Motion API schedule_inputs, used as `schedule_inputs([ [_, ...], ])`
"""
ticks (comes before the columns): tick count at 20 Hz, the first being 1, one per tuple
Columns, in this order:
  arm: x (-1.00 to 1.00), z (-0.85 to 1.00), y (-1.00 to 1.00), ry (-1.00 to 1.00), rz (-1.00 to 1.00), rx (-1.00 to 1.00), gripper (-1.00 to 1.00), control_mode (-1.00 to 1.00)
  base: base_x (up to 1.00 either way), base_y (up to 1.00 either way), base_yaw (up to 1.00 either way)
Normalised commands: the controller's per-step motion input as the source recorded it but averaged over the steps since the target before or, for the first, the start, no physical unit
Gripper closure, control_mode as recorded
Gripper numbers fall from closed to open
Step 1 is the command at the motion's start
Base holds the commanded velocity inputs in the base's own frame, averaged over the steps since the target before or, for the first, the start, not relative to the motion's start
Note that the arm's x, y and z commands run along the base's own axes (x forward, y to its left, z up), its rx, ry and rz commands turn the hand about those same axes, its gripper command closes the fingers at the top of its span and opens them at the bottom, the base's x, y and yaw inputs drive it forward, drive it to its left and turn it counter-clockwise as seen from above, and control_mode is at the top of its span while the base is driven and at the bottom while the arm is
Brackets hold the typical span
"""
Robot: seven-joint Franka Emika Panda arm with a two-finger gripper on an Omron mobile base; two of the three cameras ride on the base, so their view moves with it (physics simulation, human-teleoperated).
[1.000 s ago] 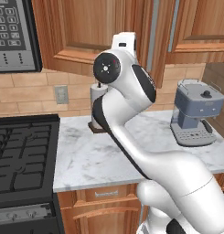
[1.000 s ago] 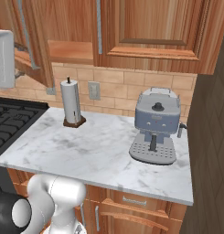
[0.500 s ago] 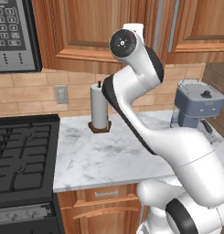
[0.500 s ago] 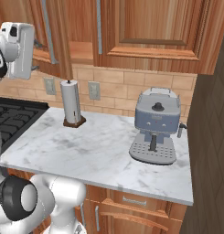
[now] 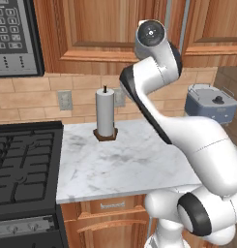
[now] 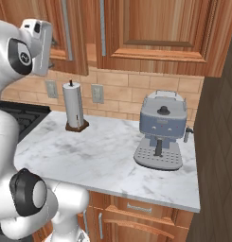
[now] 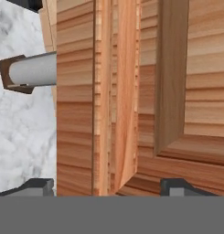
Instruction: Open the cabinet. Pick the soap dispenser and place it next to the sink. Then close the cabinet.
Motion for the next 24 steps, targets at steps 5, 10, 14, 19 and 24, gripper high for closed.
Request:
schedule_inputs([
  [5,0.50,-0.31,-0.09,-0.02,0.14,0.00,-1.00,-1.00,0.00,0.00,0.00],
  [10,0.49,-0.22,-0.07,0.00,0.11,0.00,-1.00,-1.00,0.00,0.00,0.00],
  [14,0.41,-0.13,-0.08,0.00,0.09,0.00,-1.00,-1.00,0.00,0.00,0.00],
  [19,0.30,-0.07,-0.06,0.03,0.06,0.00,-1.00,-1.00,0.00,0.00,0.00],
  [24,0.24,-0.10,-0.03,0.08,0.05,0.00,-1.00,-1.00,0.00,0.00,0.00],
])
